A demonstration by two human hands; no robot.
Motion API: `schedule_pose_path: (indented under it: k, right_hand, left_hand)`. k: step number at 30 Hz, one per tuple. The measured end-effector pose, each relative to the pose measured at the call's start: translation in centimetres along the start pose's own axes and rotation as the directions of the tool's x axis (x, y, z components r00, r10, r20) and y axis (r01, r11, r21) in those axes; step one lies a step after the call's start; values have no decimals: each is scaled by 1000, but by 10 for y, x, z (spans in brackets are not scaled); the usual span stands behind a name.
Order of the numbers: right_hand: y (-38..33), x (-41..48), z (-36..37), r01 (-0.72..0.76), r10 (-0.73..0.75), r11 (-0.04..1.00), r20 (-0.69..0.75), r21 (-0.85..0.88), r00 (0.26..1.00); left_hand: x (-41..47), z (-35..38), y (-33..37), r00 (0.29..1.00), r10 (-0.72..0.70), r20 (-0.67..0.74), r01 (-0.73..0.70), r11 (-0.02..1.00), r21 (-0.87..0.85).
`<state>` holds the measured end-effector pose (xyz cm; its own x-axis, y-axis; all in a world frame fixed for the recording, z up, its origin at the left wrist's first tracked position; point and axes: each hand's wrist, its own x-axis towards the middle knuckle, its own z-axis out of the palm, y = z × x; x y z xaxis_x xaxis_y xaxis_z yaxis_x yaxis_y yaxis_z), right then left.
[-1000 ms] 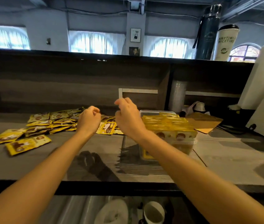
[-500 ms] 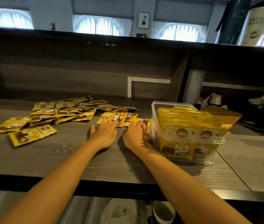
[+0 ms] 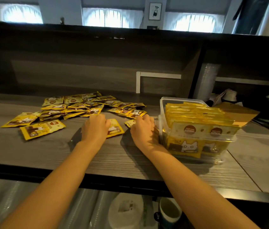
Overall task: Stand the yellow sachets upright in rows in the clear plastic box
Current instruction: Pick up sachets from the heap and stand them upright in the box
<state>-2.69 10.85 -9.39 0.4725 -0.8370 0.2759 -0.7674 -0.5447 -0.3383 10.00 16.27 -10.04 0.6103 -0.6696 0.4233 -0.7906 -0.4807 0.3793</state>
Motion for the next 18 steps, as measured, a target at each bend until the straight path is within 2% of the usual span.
schedule_pose_path:
  k: [2,4,6,12,15,18]
  right_hand:
    - [2,1,7,-64,65,997,31,-39,997]
    - [3,2,10,-125,128,991,93,-40,987]
    - [3,3,7,-126,127,992,145,-12,981]
    - [-3,2,0,-88,75,992,151,87,986]
    - [-3,4,-4,-132,98,965,156,226,983]
    - [-6,2,-13,-162,113,932,165,325,980]
  left_hand:
    - [1,1,-3,999,-40,20,41,998,-42]
    - [4,4,-7,993,-59,100,68,993,-95]
    - [7,7,-11,982,-47,180,74,987,-146]
    - [9,-1,-12,908,32,417,126,930,-346]
    - [7,-9,-12,889,69,452,138,902,-409]
    - [7,-12,-13,904,34,426,163,894,-417]
